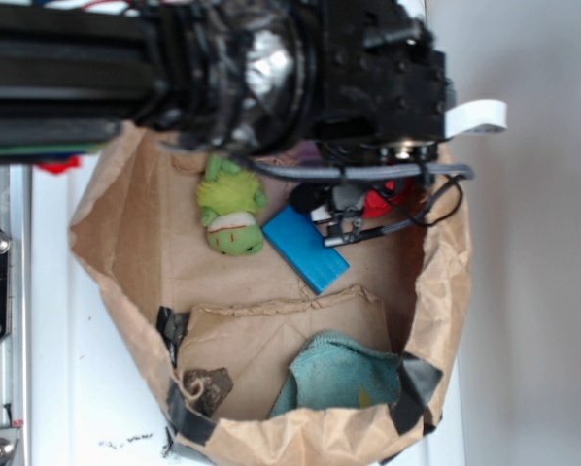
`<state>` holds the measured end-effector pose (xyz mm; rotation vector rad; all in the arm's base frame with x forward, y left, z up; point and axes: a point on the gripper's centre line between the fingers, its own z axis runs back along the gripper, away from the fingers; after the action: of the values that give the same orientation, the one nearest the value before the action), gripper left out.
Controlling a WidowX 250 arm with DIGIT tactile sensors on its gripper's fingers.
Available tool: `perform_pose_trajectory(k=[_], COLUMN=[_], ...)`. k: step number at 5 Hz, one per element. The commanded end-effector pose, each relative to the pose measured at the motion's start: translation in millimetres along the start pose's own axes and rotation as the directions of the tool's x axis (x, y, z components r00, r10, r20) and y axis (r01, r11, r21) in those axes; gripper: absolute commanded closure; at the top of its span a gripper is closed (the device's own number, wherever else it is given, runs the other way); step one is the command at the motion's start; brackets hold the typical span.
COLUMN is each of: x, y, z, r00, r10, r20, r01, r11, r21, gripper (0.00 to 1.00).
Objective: Grab the green sponge.
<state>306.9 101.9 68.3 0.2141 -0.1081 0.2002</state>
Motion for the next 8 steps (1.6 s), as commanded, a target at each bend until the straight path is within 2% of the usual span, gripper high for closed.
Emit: perform_pose_trajectory(k=[1,2,5,6,8], x=[-9.3,1.2,-2.2,-3.4,-1.6], y=[16.4,24.0,33.1,33.3,36.8], z=[34.9,21.7,17.3,18.6,12.8], r00=[1.000,1.000,1.000,1.000,0.996], r10=[-0.019,0.016,0.014,0.013,0.064], r20=[0.023,0.010,-0.001,0.007,0.065], r01=[0.020,-0.016,-0.014,-0.013,-0.071], r11=[0.999,1.000,0.999,0.999,0.991], r21=[-0.031,0.008,0.029,0.033,0.112], gripper=[0.00,0.00,0.00,0.00,0.00])
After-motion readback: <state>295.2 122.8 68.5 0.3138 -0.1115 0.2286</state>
